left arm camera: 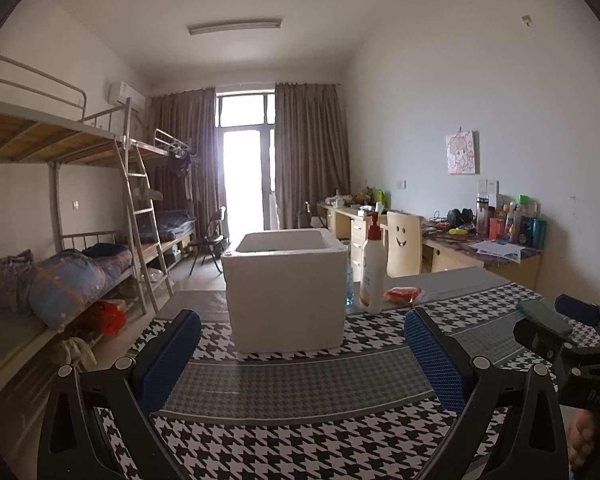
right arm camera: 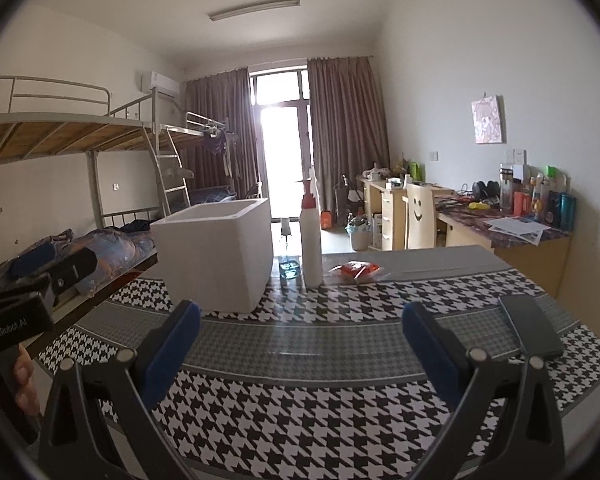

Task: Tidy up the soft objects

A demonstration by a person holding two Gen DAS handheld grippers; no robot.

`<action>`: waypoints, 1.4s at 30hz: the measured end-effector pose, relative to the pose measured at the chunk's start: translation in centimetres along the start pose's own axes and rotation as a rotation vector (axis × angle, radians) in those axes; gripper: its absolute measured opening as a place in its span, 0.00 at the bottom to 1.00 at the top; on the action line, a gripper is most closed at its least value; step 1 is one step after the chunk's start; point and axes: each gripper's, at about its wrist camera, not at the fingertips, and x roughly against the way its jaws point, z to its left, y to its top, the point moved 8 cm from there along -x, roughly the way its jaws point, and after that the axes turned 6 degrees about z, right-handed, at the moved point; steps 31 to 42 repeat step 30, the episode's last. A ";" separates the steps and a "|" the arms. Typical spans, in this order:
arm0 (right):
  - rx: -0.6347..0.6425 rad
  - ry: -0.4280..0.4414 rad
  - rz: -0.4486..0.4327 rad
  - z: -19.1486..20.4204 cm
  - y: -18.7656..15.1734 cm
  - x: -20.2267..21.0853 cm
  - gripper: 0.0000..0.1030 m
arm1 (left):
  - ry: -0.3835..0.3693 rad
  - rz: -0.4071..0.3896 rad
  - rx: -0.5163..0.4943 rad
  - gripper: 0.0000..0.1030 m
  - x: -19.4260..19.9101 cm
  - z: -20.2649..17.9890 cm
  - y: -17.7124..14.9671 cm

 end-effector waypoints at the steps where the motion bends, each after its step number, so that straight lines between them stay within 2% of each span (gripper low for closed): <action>1: -0.001 0.001 0.003 0.0 -0.1 0.0 0.99 | -0.004 0.004 0.003 0.99 0.0 0.0 -0.2; 25: -0.008 0.006 0.042 0.3 -1.6 -0.5 0.99 | -0.002 0.056 0.034 0.99 -0.5 0.7 -2.5; 42: -0.012 0.006 0.051 0.3 -1.8 -0.5 0.99 | -0.002 0.061 0.039 0.99 -0.5 0.8 -2.6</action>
